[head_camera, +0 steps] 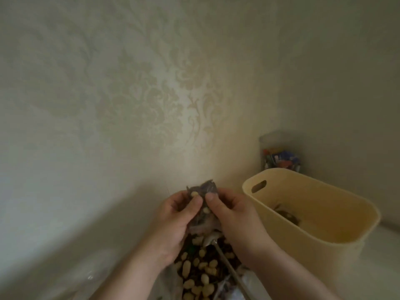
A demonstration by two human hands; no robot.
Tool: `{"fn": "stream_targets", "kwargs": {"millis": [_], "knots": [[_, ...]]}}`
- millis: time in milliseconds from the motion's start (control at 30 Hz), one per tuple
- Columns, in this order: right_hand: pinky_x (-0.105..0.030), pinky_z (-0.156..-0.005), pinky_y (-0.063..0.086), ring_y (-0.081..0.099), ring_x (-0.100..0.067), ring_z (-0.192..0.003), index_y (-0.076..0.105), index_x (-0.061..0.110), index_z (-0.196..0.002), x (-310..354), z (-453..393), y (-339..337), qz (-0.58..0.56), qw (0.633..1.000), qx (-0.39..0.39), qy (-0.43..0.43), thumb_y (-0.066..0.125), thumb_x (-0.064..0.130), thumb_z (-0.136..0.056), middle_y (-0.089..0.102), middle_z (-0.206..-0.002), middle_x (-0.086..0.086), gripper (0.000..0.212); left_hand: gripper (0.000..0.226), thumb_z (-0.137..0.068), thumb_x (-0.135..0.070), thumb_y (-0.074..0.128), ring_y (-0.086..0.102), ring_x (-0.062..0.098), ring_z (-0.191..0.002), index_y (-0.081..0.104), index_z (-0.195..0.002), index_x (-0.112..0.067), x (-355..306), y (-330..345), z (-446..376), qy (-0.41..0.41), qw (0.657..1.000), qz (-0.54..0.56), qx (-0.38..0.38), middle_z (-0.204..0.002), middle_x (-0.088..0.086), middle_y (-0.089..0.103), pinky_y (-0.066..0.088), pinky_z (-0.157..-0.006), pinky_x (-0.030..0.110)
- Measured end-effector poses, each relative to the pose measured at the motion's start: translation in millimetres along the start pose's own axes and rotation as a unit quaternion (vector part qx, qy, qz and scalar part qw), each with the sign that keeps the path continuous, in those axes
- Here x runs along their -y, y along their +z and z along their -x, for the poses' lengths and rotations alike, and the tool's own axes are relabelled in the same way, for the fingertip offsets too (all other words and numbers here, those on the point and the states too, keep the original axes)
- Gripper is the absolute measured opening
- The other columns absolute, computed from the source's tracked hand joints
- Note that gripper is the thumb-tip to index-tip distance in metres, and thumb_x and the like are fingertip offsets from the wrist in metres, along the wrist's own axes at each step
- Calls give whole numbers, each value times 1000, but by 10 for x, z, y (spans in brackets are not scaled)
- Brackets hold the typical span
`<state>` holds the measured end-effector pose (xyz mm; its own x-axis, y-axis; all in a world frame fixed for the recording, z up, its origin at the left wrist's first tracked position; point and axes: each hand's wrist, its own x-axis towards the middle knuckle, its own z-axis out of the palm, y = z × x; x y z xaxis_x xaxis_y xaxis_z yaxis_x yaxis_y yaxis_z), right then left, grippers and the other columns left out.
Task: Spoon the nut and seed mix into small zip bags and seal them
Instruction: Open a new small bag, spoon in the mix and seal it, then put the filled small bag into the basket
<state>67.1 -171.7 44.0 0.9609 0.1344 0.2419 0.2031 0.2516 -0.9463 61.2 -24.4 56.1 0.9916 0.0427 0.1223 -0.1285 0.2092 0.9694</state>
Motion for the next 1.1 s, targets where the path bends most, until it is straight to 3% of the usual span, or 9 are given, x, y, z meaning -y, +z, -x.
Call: {"fn": "stream_targets", "kwargs": {"millis": [167,300,533,667,767,900,967,1033,1100], "knots": [[-39,-76,65,77,-26,-82,79,14,-102,571,-83,-433,74,996,-21,-53,63,25,-105,80,-89,-6,20,62,-105,-55,37,74,33,-91,68,-123,-4,-32,407,-172,-56,996,17,60,-108,21,76,60,-88,50],[-36,-61,53,66,-17,-66,76,17,-87,801,-253,-1036,236,967,-68,-76,64,32,-104,73,-73,-2,26,26,-100,-23,67,66,20,-68,58,-123,-16,285,806,-323,-138,985,-100,20,-95,12,66,58,-60,33],[-30,-59,46,65,-15,-74,72,18,-92,732,-352,-1677,538,842,-30,27,61,38,-101,69,-82,-3,25,26,-98,-13,68,65,21,-65,65,-124,-19,535,1257,-434,-134,982,-136,11,-80,13,67,63,-62,37],[-16,-52,35,52,0,-67,57,28,-85,594,-306,-1800,621,778,48,89,56,33,-105,56,-77,12,21,42,-99,2,58,75,44,-95,64,-127,-30,551,1276,-328,-116,984,-132,24,-105,26,74,66,-78,52],[-13,-56,47,57,-1,-60,61,23,-86,331,-253,-1968,546,827,41,127,54,30,-106,59,-80,7,22,52,-98,2,58,76,43,-95,62,-133,-37,551,1272,-204,-80,987,-139,27,-107,22,75,65,-78,56],[-42,-80,59,70,-20,-84,69,15,-96,254,-118,-2035,380,911,1,162,56,19,-107,72,-99,-13,17,57,-97,2,60,78,33,-91,66,-126,-46,553,1253,-26,-27,992,-124,14,-103,11,78,66,-74,53],[-44,-97,54,65,-25,-103,66,14,-111,241,-135,-2002,493,847,75,185,59,22,-105,68,-120,-14,12,57,-97,2,61,77,35,-92,66,-128,-45,566,1247,29,-15,994,-112,2,-101,12,77,66,-74,53],[-35,-90,51,63,-23,-105,63,19,-126,339,-153,-1832,629,728,165,217,61,30,-103,65,-117,-5,26,58,-97,1,62,76,38,-91,64,-133,-45,594,1246,56,-7,994,-110,-9,-100,18,74,66,-74,54],[-33,-84,49,60,-20,-96,61,19,-131,432,-122,-1657,667,671,215,243,60,29,-103,59,-106,-1,30,60,-98,0,62,75,40,-91,59,-139,-43,622,1256,88,0,994,-106,-5,-100,20,73,66,-75,54]]}}
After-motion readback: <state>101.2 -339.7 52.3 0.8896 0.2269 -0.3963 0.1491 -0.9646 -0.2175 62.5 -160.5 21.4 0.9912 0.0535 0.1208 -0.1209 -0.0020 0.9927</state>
